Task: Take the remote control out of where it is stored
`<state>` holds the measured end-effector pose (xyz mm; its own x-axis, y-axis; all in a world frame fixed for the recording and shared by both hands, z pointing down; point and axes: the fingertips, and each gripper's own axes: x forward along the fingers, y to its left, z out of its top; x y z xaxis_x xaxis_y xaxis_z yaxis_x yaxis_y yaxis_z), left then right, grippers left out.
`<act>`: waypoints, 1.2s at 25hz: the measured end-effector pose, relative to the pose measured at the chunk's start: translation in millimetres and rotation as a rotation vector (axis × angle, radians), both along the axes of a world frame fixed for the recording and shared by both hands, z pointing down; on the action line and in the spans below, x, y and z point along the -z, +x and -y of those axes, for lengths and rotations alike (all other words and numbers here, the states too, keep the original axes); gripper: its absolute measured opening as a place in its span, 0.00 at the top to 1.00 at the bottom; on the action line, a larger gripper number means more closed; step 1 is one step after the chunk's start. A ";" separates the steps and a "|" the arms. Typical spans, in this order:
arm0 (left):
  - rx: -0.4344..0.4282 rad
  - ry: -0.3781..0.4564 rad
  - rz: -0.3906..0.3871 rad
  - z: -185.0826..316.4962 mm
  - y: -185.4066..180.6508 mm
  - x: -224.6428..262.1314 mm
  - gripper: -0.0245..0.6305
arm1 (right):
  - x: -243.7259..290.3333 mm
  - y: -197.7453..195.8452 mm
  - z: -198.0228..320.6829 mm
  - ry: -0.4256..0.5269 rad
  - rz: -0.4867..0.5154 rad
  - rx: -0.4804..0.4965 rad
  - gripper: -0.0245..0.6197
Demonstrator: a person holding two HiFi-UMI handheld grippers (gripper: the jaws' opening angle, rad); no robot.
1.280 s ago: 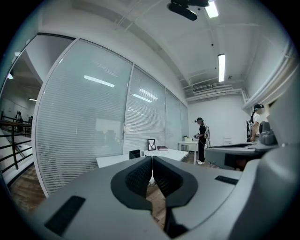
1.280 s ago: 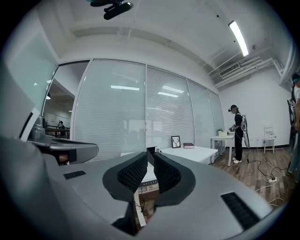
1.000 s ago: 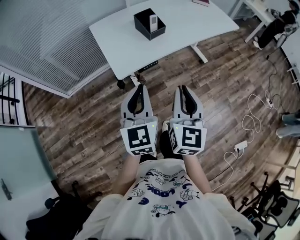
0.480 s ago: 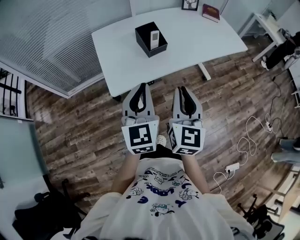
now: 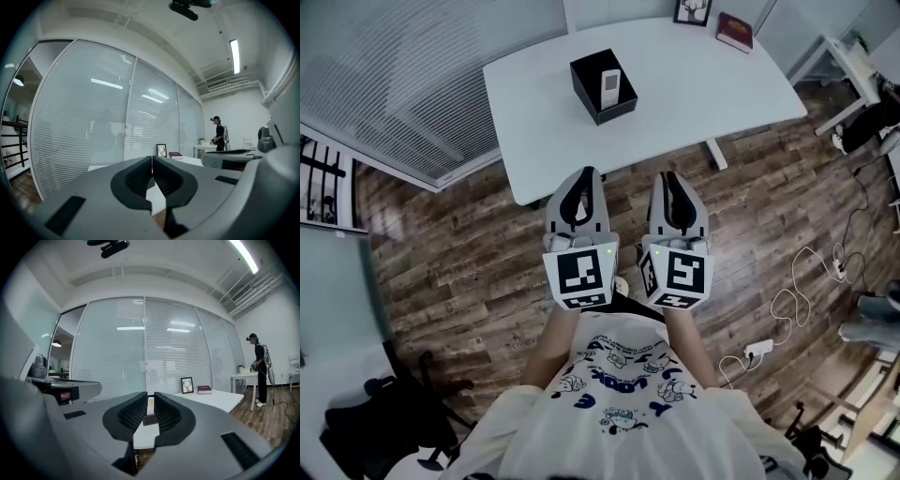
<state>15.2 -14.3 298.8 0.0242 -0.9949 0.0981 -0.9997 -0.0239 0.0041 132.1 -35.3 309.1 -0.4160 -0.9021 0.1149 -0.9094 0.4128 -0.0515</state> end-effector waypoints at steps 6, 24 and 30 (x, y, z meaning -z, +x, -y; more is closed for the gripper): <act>0.021 -0.020 0.015 27.8 -6.0 -9.8 0.93 | -9.5 -1.0 28.2 -0.021 0.000 0.004 0.87; 0.005 -0.076 -0.007 177.9 -39.7 -37.4 0.93 | -26.9 -23.8 178.6 -0.059 -0.017 -0.038 0.87; 0.012 -0.154 -0.002 224.3 -54.6 -55.1 0.93 | -35.7 -34.6 222.2 -0.091 -0.030 -0.044 0.87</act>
